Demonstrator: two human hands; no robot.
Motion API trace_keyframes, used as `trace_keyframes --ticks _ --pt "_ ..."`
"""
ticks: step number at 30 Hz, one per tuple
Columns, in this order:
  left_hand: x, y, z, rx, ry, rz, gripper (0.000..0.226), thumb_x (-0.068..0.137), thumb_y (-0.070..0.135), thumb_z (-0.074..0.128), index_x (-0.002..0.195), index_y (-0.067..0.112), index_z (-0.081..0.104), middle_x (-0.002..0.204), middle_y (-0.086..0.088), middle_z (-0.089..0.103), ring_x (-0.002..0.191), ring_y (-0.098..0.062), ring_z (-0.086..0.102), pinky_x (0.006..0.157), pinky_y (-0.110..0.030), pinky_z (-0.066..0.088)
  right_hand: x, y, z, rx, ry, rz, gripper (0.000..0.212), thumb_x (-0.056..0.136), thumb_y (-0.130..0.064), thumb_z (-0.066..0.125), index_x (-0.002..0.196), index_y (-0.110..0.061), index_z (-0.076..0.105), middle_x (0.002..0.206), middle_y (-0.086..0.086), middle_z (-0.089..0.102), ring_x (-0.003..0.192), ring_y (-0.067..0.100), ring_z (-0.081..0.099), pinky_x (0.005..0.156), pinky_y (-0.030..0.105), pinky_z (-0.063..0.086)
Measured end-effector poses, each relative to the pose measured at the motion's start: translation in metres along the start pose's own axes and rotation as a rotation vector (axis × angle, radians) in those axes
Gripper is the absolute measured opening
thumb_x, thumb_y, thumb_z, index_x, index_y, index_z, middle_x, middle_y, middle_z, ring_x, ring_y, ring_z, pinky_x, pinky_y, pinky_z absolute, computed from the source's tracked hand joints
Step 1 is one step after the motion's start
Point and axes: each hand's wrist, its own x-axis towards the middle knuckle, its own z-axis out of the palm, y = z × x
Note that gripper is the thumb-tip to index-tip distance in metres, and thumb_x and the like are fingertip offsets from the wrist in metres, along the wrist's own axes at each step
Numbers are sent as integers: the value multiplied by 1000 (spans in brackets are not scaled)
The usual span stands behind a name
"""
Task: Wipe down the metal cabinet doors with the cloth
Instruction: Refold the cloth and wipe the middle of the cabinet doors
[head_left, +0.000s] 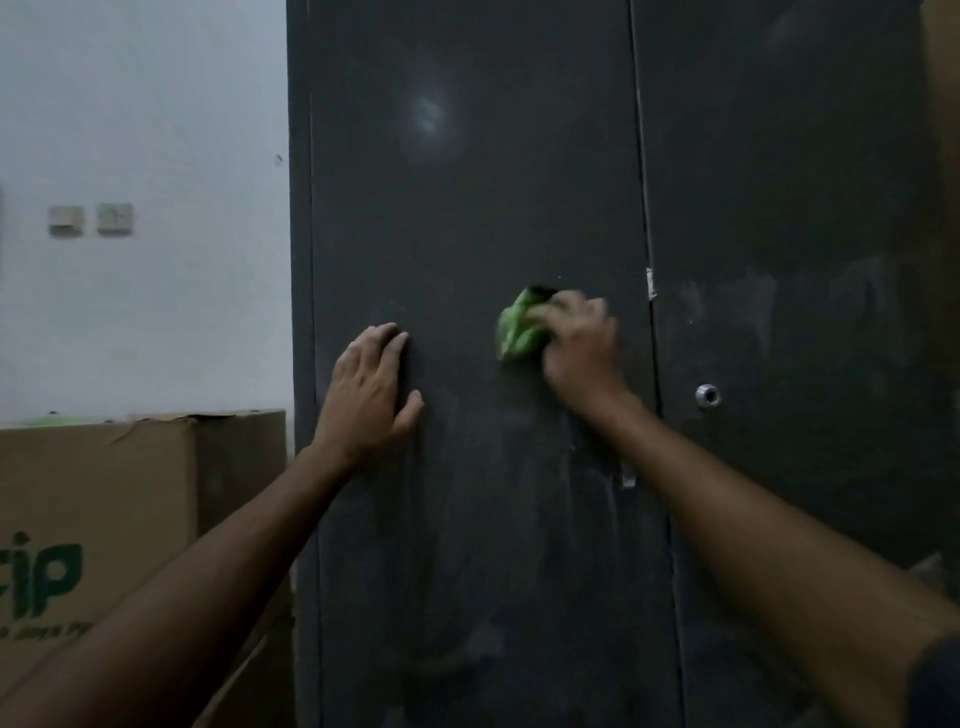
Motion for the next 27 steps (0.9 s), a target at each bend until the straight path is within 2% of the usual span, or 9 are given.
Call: trace_keyframes --ticks 2,4,8,10,14,16,20,22,27 --pt "-8 -6 0 -1 36 36 74 93 49 47 154 7 40 159 -15 34 148 -33 31 123 -52 30 -30 -13 11 -28 -194 -399 39 76 -25 57 111 -34 70 124 -1 58 100 27 49 80 40 41" --pt "-19 -14 1 12 66 61 70 93 47 48 152 8 43 155 -15 39 144 -32 36 120 -51 34 -27 -8 12 -118 -222 -594 37 77 -36 53 111 -32 69 120 1 58 97 27 51 78 40 41" --pt "-33 -31 0 28 157 16 63 91 42 53 145 9 49 149 -15 44 137 -34 42 114 -49 38 16 -35 28 38 72 -58 39 80 -27 62 119 -27 69 118 7 57 97 34 51 82 44 44" --pt "-39 -35 0 -25 238 -79 59 89 35 58 141 7 52 144 -16 46 133 -32 43 111 -43 36 10 -70 45 53 133 15 43 84 -26 63 128 -26 65 122 12 55 98 36 51 82 46 46" --pt "-55 -39 4 -270 385 -223 54 86 18 56 137 5 52 132 -9 50 120 -25 47 105 -34 40 -27 -87 68 -29 -87 -824 48 85 -34 60 132 -29 64 126 15 59 98 33 52 79 41 44" --pt "-55 -41 3 -495 462 -298 51 87 12 52 138 11 49 132 -1 45 117 -19 50 101 -38 48 -3 -83 65 -120 -81 -962 49 84 -38 56 131 -30 64 123 13 61 97 31 52 78 41 42" --pt "-48 -32 -8 -737 531 -499 48 90 20 44 138 18 47 139 -5 46 118 -16 53 94 -23 48 57 -121 65 32 139 -262 46 81 -28 65 127 -25 67 115 14 59 92 37 55 77 48 47" --pt "-46 -32 -10 -806 570 -546 47 90 25 40 136 19 48 138 -5 47 118 -20 53 96 -29 49 49 -154 78 98 153 -156 45 81 -26 64 125 -24 68 113 15 59 91 38 55 76 47 46" --pt "-56 -54 -5 -888 608 -721 47 86 37 41 130 25 51 138 -8 51 125 -33 55 107 -56 48 6 -159 94 -47 -177 -1066 49 86 -42 60 133 -25 62 124 14 58 100 29 55 80 42 45"
